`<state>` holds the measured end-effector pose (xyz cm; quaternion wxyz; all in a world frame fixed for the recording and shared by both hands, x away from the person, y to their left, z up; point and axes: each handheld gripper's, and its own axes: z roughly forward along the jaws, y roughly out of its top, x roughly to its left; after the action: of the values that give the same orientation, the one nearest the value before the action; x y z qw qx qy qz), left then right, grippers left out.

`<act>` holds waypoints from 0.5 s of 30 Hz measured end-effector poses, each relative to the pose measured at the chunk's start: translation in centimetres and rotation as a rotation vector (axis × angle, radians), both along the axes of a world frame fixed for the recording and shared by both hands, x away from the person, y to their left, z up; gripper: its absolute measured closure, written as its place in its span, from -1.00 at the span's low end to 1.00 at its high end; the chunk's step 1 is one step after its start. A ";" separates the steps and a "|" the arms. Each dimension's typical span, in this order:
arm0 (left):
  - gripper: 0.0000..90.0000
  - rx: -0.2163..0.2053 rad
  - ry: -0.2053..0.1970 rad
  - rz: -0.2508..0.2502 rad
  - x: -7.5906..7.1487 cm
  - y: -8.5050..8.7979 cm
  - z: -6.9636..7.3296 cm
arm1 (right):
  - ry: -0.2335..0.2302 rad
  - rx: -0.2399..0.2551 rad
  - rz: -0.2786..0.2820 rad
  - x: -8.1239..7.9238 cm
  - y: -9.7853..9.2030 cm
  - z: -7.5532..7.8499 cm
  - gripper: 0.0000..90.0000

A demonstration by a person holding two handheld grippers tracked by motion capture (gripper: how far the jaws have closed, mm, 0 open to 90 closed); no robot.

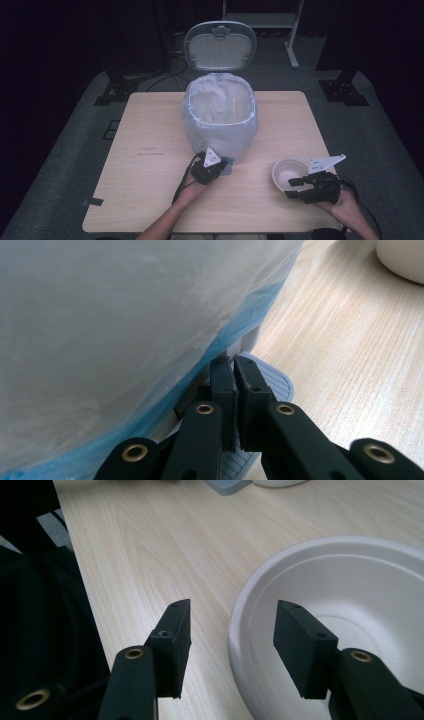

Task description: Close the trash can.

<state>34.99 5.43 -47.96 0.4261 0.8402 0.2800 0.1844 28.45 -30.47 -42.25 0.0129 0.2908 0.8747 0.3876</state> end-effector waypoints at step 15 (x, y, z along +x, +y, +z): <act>0.96 -0.008 0.008 0.001 0.0 0.0 0.0 | -0.003 -0.067 0.019 -0.1 0.8 -1.6 0.09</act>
<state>34.97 5.40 -47.99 0.4282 0.8391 0.2830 0.1801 28.39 -29.71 -43.82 0.0203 0.2815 0.8899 0.3584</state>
